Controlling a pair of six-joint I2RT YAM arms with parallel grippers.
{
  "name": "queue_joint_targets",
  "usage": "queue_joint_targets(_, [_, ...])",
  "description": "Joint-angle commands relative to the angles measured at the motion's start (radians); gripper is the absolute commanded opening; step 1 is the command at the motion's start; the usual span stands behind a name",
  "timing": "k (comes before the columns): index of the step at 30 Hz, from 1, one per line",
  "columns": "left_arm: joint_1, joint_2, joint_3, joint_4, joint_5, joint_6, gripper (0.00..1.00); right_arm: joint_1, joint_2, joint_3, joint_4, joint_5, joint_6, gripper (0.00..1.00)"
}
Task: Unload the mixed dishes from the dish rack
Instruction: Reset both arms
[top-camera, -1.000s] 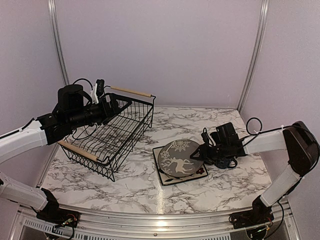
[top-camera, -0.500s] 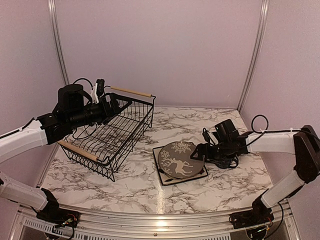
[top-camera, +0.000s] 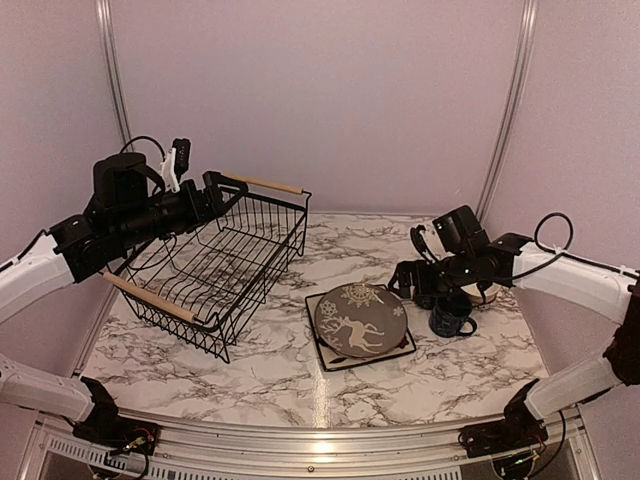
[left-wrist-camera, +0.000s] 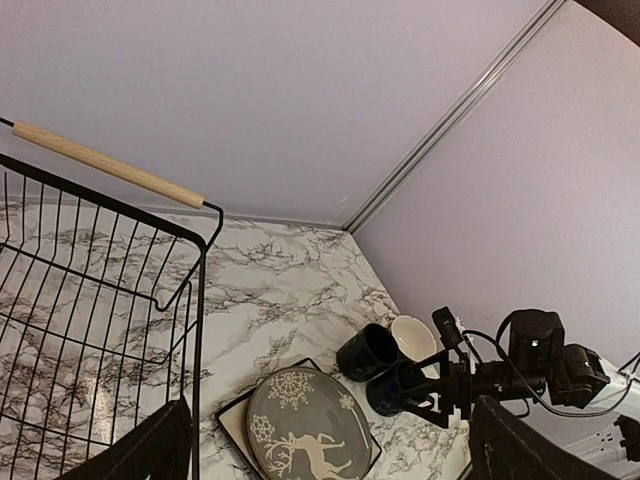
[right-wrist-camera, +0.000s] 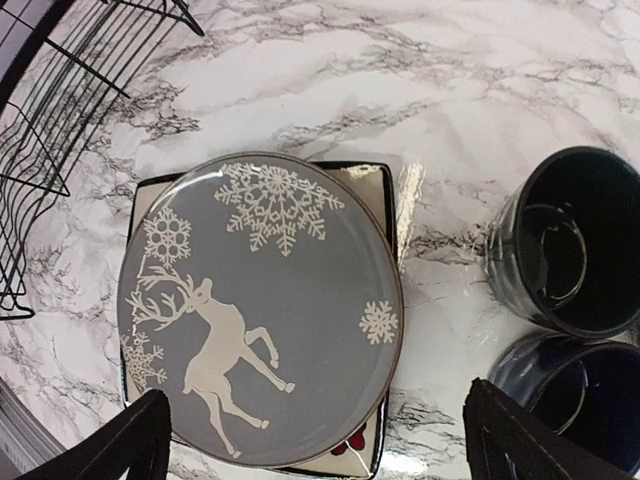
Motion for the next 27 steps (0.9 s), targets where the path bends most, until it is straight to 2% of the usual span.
queue_joint_targets(1, [0.001,-0.127,0.053,-0.091,-0.164,0.13,0.99,0.01,-0.125,0.116,-0.061,0.056,-0.09,0.99])
queue_joint_targets(6, [0.002,-0.266,0.053,-0.097,-0.327,0.231,0.99,0.01,-0.252,0.226,-0.053,0.129,-0.177,0.99])
queue_joint_targets(14, [0.002,-0.44,0.077,-0.088,-0.449,0.348,0.99,0.01,-0.404,0.362,0.005,0.141,-0.271,0.99])
queue_joint_targets(18, [0.001,-0.506,0.093,-0.095,-0.498,0.39,0.99,0.01,-0.493,0.368,0.071,0.104,-0.288,0.98])
queue_joint_targets(27, [0.001,-0.585,0.085,-0.102,-0.556,0.407,0.99,0.009,-0.626,0.337,0.152,0.126,-0.304,0.98])
